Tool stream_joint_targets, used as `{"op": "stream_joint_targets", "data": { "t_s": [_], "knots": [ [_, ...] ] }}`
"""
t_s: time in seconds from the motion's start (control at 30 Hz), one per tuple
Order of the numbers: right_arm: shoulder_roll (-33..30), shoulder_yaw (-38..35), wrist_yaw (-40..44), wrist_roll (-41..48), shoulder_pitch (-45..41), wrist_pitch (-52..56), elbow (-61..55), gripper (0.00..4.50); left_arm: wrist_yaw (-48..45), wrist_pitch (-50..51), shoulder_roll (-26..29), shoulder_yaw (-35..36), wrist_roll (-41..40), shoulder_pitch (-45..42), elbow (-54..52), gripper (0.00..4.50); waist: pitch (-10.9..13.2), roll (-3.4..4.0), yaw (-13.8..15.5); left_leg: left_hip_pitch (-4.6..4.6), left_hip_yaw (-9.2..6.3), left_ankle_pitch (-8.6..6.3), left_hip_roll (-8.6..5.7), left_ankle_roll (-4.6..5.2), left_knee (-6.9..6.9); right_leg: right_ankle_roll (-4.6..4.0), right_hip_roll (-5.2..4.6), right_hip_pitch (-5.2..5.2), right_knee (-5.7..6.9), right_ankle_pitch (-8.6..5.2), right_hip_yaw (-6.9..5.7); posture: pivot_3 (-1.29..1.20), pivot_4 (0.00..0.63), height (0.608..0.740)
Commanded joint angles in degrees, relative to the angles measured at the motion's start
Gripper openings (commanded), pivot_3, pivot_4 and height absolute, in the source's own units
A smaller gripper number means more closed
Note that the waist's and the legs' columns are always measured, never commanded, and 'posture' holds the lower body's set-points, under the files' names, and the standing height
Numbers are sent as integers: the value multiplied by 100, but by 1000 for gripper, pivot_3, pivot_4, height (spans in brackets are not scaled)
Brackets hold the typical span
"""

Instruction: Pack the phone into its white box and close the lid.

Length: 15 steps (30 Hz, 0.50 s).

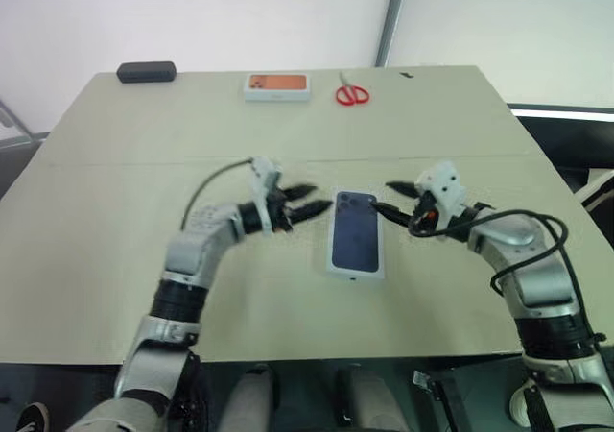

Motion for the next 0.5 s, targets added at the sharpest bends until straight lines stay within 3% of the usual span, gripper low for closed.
{"op": "stream_joint_targets", "data": {
  "t_s": [0.03,0.27,0.5],
  "knots": [
    [-268,164,286,-199,34,-566,147,4467,219,-587,262,199,321,95,277,4464,0,0,3,-2,3,0,-1,0,1,0,-2,-2,0,0,1,0,150,740],
    [-516,-205,911,448,563,-691,-120,4467,-574,-200,1082,723,-460,981,-413,4464,1,0,-3,-16,4,0,3,0,12,1,-12,-10,3,1,1,0,150,740],
    [-944,-537,1163,641,1074,-704,-399,4467,-815,-247,1674,780,-354,1934,-733,4464,1,2,-6,-16,0,0,-2,0,11,0,-32,-13,4,0,2,0,150,740]
  ]
}}
